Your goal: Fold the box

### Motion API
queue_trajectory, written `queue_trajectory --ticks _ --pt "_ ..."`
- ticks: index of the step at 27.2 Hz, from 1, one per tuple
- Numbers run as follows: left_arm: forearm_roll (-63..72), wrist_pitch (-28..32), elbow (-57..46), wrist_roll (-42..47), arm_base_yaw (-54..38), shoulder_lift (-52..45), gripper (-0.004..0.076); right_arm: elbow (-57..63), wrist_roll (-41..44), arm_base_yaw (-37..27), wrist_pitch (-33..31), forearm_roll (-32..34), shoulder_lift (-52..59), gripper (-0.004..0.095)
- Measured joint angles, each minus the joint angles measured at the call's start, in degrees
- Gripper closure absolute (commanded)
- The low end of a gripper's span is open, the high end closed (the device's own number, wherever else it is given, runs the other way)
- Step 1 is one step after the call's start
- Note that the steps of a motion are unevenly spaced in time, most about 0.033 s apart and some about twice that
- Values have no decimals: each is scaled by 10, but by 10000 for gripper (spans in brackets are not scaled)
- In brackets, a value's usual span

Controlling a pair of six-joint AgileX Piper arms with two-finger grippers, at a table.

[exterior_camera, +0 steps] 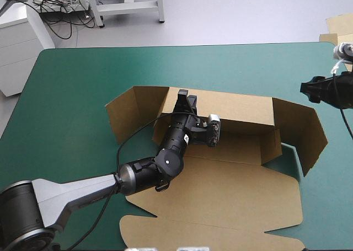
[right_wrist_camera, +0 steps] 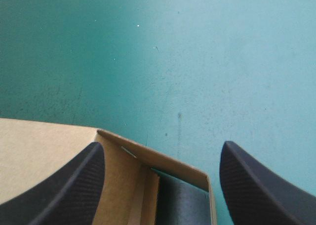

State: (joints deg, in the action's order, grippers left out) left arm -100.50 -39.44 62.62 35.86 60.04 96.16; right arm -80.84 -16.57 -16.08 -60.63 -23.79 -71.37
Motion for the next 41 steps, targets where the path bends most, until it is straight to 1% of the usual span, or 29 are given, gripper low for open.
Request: queue_trajectory --ticks 6,13,21,25,28,33,38,41 --pt "0 0 -1 0 0 0 734 -3 -34 1 24 -28 -76 288" --pt "0 0 -1 20 0 0 734 -3 -57 1 36 -30 -138 288" --pt "0 0 -1 25 0 0 734 -3 -65 1 42 -21 -163 288" --pt "0 0 -1 26 0 0 734 -3 -80 1 19 -20 -163 288" --pt "0 0 -1 26 0 0 734 6 -85 1 16 -20 -163 288" --pt "0 0 -1 26 0 0 734 94 -106 1 34 -20 -142 288" --pt "0 0 -1 26 0 0 734 184 -112 1 78 -27 -86 288" --pt "0 0 -1 26 0 0 734 251 -148 1 111 -87 -38 288"
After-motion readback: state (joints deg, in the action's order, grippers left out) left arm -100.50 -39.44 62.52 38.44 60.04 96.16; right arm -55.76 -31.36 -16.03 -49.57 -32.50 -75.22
